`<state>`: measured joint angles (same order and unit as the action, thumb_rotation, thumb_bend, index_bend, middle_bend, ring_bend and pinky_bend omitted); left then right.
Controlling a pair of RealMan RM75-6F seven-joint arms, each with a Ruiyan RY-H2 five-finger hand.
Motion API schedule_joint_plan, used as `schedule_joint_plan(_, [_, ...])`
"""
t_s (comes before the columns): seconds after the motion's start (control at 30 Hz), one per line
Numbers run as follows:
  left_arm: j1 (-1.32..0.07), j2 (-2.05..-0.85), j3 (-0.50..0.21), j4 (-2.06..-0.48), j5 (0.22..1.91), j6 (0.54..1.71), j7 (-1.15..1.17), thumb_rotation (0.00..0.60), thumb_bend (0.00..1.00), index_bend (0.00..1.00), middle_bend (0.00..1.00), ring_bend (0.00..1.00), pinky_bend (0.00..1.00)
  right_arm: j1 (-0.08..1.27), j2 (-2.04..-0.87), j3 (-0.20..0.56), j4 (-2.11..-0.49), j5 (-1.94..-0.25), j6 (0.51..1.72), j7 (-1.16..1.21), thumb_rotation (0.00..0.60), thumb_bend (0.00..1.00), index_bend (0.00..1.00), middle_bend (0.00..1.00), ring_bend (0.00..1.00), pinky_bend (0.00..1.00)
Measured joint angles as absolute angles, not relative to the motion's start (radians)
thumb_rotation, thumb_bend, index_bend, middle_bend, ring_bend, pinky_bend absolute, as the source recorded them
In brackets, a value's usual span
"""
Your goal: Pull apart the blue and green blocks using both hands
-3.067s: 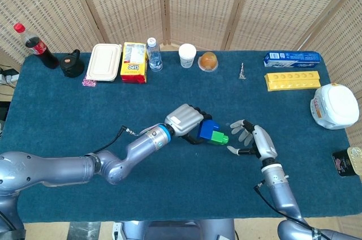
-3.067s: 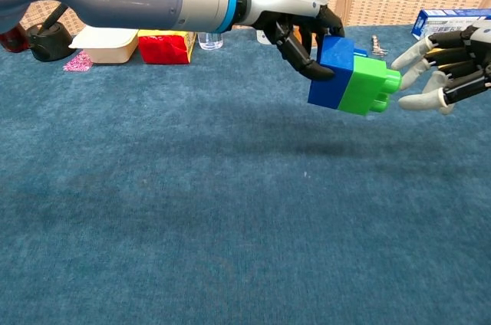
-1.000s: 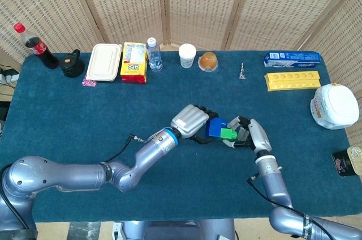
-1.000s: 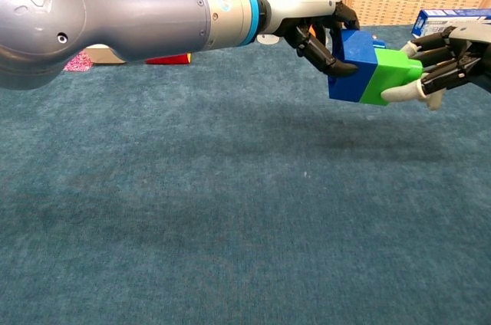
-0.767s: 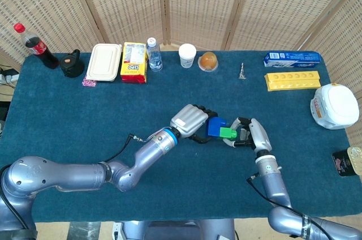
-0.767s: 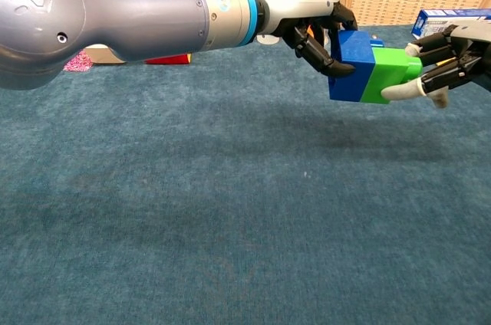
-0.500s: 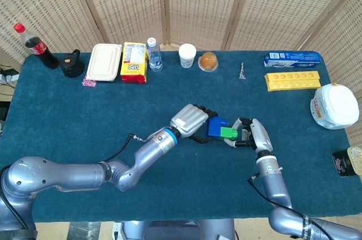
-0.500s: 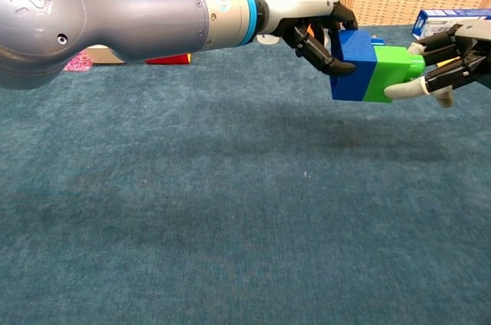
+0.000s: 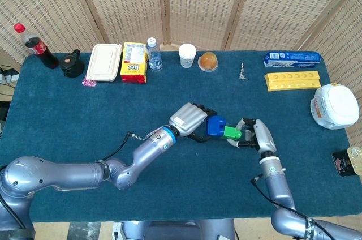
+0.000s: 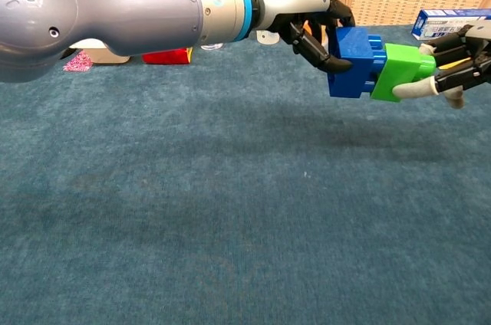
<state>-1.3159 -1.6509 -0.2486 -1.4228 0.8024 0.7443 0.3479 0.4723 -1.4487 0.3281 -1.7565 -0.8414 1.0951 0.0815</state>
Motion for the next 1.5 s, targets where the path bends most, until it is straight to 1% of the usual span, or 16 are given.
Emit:
schedule_joint_plan(0.5, [-1.282,-1.568,-0.24,-1.465,0.821,0.73,0.324,0.364,0.45,0.45,0.36,0.31,0.37,0.435,-1.399,0.297,-1.764,-0.865,1.092,0.09,0.6,0.22,0.61,0.64,0.81,0.74])
schedule_joint_plan(0.73, [-1.248,-1.523,-0.22,-1.503,0.838,0.734,0.307,0.365,0.45,0.45,0.36,0.3,0.37,0.424,-1.363,0.256,-1.779,-0.894,1.056,0.078,0.6,0.22,0.59,0.62,0.76,0.72])
schedule_joint_plan(0.9, [-1.213,-1.501,-0.181,-1.524,0.856,0.733,0.296,0.37,0.45,0.45,0.36,0.3,0.37,0.434,-1.354,0.226,-1.775,-0.904,0.995,0.068,0.6,0.22,0.55,0.57,0.71,0.68])
schedule_joint_plan(1.07, [-1.185,-1.497,-0.155,-1.533,0.882,0.738,0.287,0.362,0.45,0.45,0.36,0.3,0.37,0.458,-1.355,0.21,-1.754,-0.891,0.934,0.058,0.6,0.22,0.41,0.45,0.56,0.55])
schedule_joint_plan(1.13, [-1.178,-1.499,-0.152,-1.533,0.891,0.74,0.281,0.365,0.45,0.45,0.36,0.31,0.37,0.463,-1.354,0.211,-1.748,-0.886,0.929,0.063,0.6,0.22,0.38,0.42,0.53,0.53])
schedule_joint_plan(1.5, [-1.154,-1.548,-0.139,-1.497,0.928,0.727,0.253,0.361,0.45,0.45,0.36,0.31,0.37,0.423,-1.278,0.232,-1.782,-0.941,0.992,0.116,0.6,0.22,0.37,0.41,0.52,0.53])
